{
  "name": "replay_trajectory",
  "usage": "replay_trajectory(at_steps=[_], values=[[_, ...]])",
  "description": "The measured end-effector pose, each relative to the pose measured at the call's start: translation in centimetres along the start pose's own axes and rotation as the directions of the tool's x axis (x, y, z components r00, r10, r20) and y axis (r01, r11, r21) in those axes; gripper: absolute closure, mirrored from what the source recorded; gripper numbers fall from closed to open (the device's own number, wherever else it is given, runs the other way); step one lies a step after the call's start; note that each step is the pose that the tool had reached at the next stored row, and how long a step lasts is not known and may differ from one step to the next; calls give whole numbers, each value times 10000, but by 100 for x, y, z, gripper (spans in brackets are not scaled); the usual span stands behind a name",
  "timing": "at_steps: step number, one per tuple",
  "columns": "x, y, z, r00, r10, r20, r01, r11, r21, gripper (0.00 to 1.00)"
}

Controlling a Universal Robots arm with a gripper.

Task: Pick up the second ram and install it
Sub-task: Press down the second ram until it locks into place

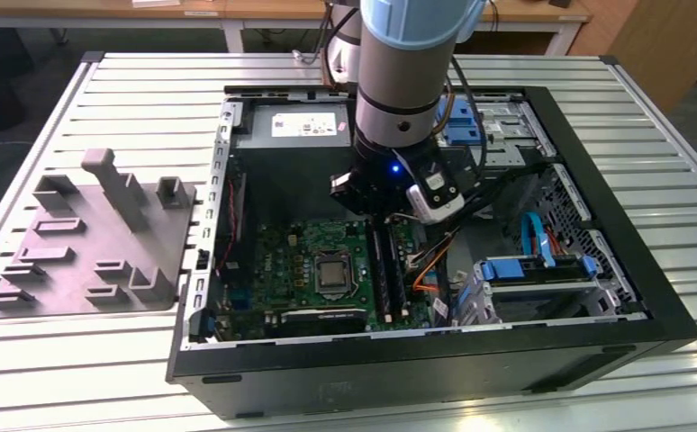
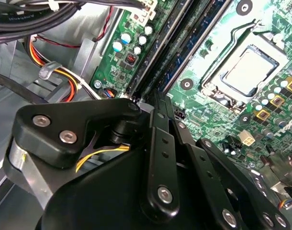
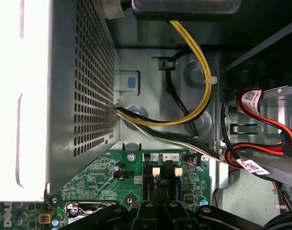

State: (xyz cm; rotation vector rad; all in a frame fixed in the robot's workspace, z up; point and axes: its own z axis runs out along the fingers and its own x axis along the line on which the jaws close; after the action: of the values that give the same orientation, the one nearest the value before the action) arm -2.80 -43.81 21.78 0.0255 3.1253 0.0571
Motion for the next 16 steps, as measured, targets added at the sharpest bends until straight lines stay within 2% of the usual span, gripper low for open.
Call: replay_trajectory(at_steps=[7,16], values=[[0,0,-6,10000,0,2,0,10000,-5,90],[-3,8,-211,10000,0,0,0,10000,-1,90]])
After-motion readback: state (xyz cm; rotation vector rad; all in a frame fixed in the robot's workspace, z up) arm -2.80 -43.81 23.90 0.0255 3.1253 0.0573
